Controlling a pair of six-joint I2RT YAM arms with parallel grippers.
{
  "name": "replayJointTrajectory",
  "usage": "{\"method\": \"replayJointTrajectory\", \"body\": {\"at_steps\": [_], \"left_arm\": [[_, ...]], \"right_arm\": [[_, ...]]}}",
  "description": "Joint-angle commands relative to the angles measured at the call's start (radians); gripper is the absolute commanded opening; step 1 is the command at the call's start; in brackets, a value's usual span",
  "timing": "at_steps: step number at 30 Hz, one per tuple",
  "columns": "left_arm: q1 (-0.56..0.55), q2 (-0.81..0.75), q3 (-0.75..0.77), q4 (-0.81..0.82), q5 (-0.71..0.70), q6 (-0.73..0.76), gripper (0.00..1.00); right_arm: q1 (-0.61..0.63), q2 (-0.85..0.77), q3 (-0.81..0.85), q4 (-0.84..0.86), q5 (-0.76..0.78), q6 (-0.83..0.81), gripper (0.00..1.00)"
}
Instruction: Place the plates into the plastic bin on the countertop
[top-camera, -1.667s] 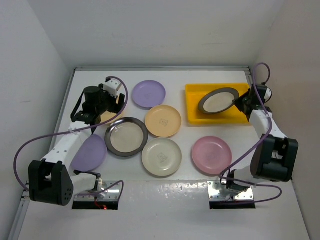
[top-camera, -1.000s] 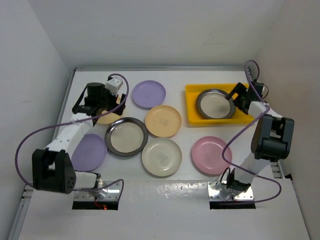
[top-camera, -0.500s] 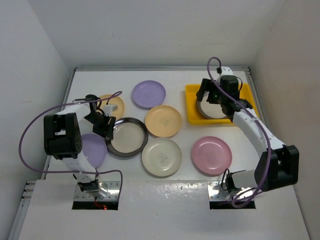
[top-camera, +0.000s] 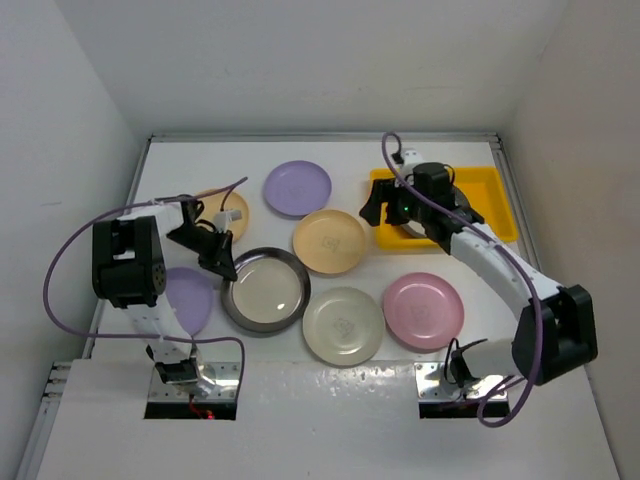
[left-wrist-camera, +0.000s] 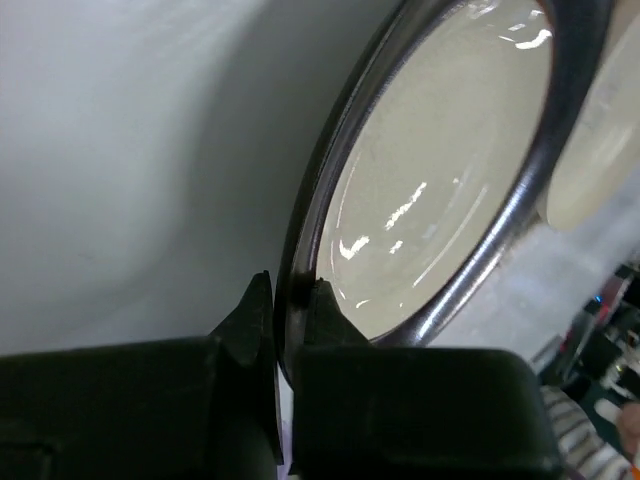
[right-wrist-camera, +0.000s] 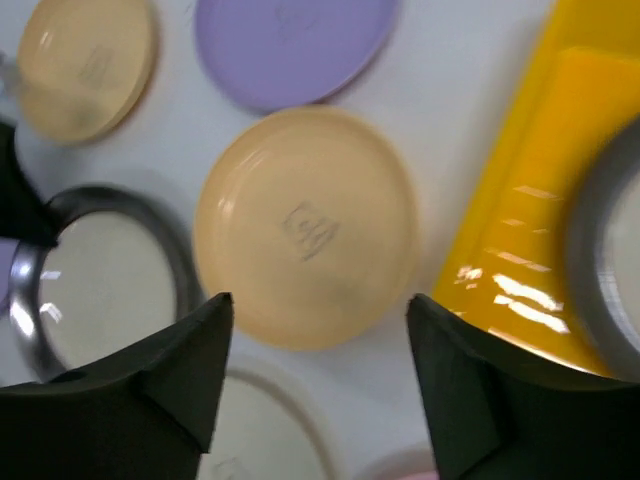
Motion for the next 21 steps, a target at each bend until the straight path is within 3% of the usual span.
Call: {"method": "replayJointTrajectory", "body": {"at_steps": [1, 2, 3, 5, 9, 10, 14, 21], "left_arm": [[-0.011, -0.003, 0.069, -0.023, 0.000, 0.111, 0.00], [-0.011, -0.020, 0.095, -0.040, 0.010, 0.123, 0.00], [-0.011, -0.071, 0.148, -0.064, 0.001, 0.152, 0.00], [-0.029, -0.135, 0.199, -0.064, -0.010, 0.165, 0.00], [-0.110, -0.195, 0.384, -0.173, -0.021, 0.235, 0.00], [-0.133, -0.195, 0.408, -0.194, -0.021, 0.235, 0.00], [-0.172, -0.195, 0.455, -0.242, -0.012, 0.235, 0.00], [-0.233, -0.163, 0.622, -0.294, -0.012, 0.217, 0.00]], "right_arm": [[0.064, 0.102, 0.058, 0.048, -0.235, -0.031, 0.66], [0.109, 0.152, 0.070, 0.051, -0.255, -0.035, 0.63], [0.122, 0.174, 0.087, 0.054, -0.316, -0.041, 0.53], [0.178, 0.264, 0.156, 0.063, -0.345, -0.075, 0.50], [0.216, 0.434, 0.279, 0.138, -0.414, -0.083, 0.74], [0.219, 0.456, 0.309, 0.146, -0.424, -0.060, 0.76], [0.197, 0.576, 0.366, 0.316, -0.501, 0.020, 0.76], [0.174, 0.659, 0.362, 0.531, -0.478, 0.138, 0.70]]}}
